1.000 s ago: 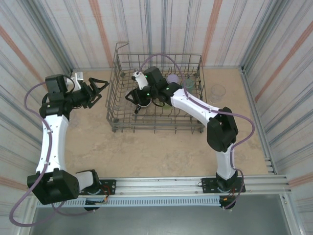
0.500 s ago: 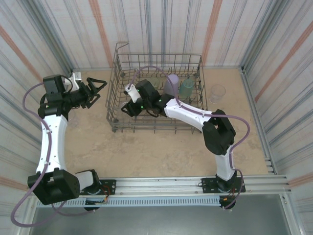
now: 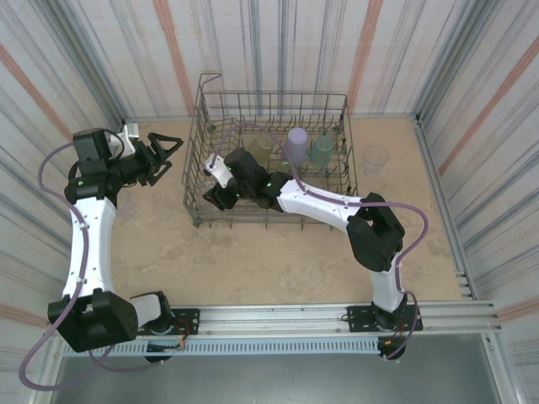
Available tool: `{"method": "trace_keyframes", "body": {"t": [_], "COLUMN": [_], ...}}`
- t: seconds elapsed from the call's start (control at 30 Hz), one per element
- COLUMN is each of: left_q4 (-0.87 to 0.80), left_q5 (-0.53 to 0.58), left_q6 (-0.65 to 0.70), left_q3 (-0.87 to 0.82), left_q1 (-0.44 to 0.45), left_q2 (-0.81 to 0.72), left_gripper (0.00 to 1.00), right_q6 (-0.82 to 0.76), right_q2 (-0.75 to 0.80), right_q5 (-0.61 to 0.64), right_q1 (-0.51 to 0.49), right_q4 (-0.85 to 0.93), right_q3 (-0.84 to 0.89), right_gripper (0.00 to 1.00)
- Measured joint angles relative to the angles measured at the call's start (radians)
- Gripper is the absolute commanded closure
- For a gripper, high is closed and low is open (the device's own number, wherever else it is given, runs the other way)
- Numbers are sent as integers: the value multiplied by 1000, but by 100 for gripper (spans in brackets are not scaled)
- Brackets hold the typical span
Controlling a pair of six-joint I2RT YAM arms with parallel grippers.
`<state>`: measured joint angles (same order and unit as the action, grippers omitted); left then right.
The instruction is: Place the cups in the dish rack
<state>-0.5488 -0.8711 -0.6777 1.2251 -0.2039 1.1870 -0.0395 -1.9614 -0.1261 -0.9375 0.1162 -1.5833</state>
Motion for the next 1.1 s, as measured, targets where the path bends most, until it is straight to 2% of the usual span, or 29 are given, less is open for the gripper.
{"method": "trace_keyframes", "body": {"t": [0.73,1.1], "left_q4": [-2,-2], "left_q5": [1,2], "left_q6": [2,2], "left_q3": [0,0], "left_q1": [0,0], "left_q2": [0,0], "left_gripper": [1,1], "right_q6": [-37,-52], "right_q2": [-48,-108], "right_q5": [32,101], "right_q1": [-37,-42], "right_q4": [54,117], "right_q3": [-48,-140], "right_gripper": [53,41]}}
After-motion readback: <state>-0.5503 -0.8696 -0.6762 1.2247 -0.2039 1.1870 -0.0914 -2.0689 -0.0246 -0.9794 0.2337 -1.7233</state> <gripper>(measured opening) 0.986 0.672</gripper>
